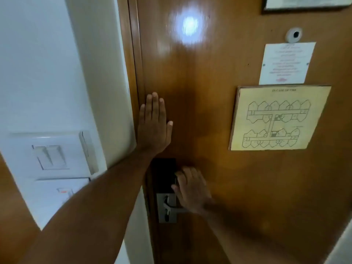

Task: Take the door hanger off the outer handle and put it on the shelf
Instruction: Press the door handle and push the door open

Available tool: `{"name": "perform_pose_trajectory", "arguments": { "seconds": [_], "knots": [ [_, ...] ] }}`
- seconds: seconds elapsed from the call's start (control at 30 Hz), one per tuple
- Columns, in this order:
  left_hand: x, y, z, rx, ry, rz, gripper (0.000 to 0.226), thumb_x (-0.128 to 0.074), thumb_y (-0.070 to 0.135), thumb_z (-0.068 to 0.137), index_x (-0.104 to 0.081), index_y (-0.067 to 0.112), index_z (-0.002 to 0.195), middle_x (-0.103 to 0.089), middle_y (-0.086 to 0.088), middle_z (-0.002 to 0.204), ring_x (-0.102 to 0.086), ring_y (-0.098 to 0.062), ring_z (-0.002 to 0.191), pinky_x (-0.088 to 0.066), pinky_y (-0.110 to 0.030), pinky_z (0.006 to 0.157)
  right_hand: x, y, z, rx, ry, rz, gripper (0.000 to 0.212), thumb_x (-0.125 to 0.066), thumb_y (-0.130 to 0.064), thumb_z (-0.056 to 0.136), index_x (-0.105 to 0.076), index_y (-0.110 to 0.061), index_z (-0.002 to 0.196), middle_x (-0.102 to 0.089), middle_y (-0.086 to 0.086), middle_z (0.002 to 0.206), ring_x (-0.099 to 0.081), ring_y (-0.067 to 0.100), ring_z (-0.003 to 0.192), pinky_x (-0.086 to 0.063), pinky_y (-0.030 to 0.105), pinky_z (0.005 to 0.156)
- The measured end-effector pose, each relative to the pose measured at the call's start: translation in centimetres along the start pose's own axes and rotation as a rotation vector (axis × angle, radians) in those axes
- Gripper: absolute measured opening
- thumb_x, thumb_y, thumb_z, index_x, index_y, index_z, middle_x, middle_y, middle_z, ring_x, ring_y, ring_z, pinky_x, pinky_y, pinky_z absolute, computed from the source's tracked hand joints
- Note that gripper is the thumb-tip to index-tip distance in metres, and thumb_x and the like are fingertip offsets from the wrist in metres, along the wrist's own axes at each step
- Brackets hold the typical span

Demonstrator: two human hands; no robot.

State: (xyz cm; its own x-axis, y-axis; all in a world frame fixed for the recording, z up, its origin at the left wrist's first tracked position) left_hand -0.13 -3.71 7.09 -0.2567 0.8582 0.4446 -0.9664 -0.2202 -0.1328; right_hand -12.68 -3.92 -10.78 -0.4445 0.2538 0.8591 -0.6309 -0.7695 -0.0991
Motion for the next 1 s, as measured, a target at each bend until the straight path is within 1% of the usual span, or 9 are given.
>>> {"name": "perform_pose_trajectory", "arguments": {
  "seconds": [0.13,0.2,0.27,0.43,0.53,0.63,0.73,0.9,1.0],
  "knots": [
    [0.4,0.1,0.2,-0.004,0.000,0.010,0.076,-0.038,0.040,0.099,-0.014,0.000,0.158,-0.017,-0.025,0.167,-0.011,-0.039,0.155,-0.008,-0.050,0.126,-7.8,-1.5,-3.5,-0.094,-0.315,0.121,0.077,-0.010,-0.075,0.096,-0.061,-0.020,0.111,-0.064,0.004,0.091,-0.062,0.019,0.077,-0.050,0.033,0.064],
    [0.3,0.3,0.1,-0.025,-0.009,-0.004,0.076,-0.040,0.038,0.098,-0.016,-0.001,0.158,-0.018,-0.025,0.167,-0.013,-0.039,0.155,-0.011,-0.050,0.126,-9.1,-1.0,-3.4,-0.143,-0.341,0.106,0.096,0.003,-0.093,0.077,-0.063,-0.024,0.086,-0.056,-0.004,0.063,-0.052,0.010,0.051,-0.036,0.026,0.048],
    [0.4,0.1,0.0,-0.037,-0.001,0.001,0.075,-0.042,0.036,0.097,-0.018,-0.001,0.158,-0.020,-0.026,0.166,-0.014,-0.040,0.155,-0.014,-0.051,0.126,-9.5,-0.5,-3.0,-0.189,-0.383,0.108,0.094,0.001,-0.102,0.065,-0.052,-0.025,0.062,-0.045,-0.007,0.050,-0.045,0.011,0.043,-0.031,0.024,0.047],
    [1.0,0.2,0.0,-0.040,0.027,-0.007,0.071,-0.043,0.032,0.096,-0.025,-0.002,0.156,-0.025,-0.026,0.165,-0.019,-0.041,0.154,-0.016,-0.052,0.125,-11.9,0.0,-3.8,-0.278,-0.420,0.190,0.081,-0.027,-0.107,0.062,-0.043,-0.028,0.062,-0.042,-0.010,0.056,-0.038,0.008,0.048,-0.033,0.026,0.051],
    [1.0,0.1,0.0,-0.049,0.027,-0.009,0.071,-0.042,0.031,0.096,-0.025,-0.003,0.156,-0.024,-0.027,0.165,-0.019,-0.042,0.154,-0.016,-0.051,0.125,-12.4,0.3,-4.2,-0.302,-0.371,0.255,0.079,-0.029,-0.106,0.063,-0.044,-0.028,0.064,-0.041,-0.011,0.057,-0.036,0.006,0.049,-0.030,0.026,0.050],
    [1.4,0.4,-0.1,-0.045,0.012,-0.010,0.070,-0.041,0.030,0.096,-0.024,-0.004,0.156,-0.023,-0.028,0.164,-0.018,-0.043,0.154,-0.015,-0.051,0.125,-12.6,0.5,-4.4,-0.301,-0.390,0.294,0.091,-0.032,-0.106,0.061,-0.062,-0.023,0.081,-0.045,-0.009,0.061,-0.043,0.007,0.054,-0.037,0.028,0.055],
    [1.8,0.5,-1.1,-0.027,-0.030,-0.014,0.071,-0.039,0.030,0.097,-0.021,-0.004,0.156,-0.021,-0.028,0.165,-0.016,-0.043,0.154,-0.016,-0.052,0.125,-11.8,0.2,-5.0,-0.277,-0.426,0.291,0.097,-0.036,-0.105,0.061,-0.066,-0.020,0.097,-0.054,-0.007,0.071,-0.058,0.011,0.067,-0.046,0.028,0.064],
    [3.7,0.9,-3.2,-0.047,-0.106,-0.026,0.071,-0.039,0.028,0.097,-0.018,-0.004,0.157,-0.017,-0.028,0.166,-0.012,-0.043,0.155,-0.015,-0.054,0.125,-10.7,-0.5,-6.8,-0.260,-0.537,0.287,0.078,-0.047,-0.102,0.061,-0.054,-0.027,0.079,-0.057,-0.005,0.075,-0.054,0.010,0.066,-0.043,0.029,0.060],
    [6.0,1.2,-4.5,-0.058,-0.126,-0.029,0.072,-0.037,0.031,0.098,-0.015,-0.003,0.158,-0.014,-0.027,0.167,-0.009,-0.041,0.156,-0.014,-0.054,0.125,-9.8,-1.2,-8.7,-0.287,-0.577,0.248,0.076,-0.057,-0.095,0.065,-0.059,-0.022,0.087,-0.062,-0.003,0.081,-0.057,0.011,0.070,-0.046,0.030,0.062]
  ]
}}
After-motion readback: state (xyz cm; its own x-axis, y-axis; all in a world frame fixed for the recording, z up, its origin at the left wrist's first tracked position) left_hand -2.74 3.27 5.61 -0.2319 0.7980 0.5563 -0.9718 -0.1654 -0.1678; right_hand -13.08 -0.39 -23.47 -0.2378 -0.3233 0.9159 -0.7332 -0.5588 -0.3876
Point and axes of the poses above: each hand's wrist, its own z-axis towards the middle knuckle, its own x-axis out of the back of the hand, y = z × x, the point moved 8 cm from there along z, towards the middle knuckle
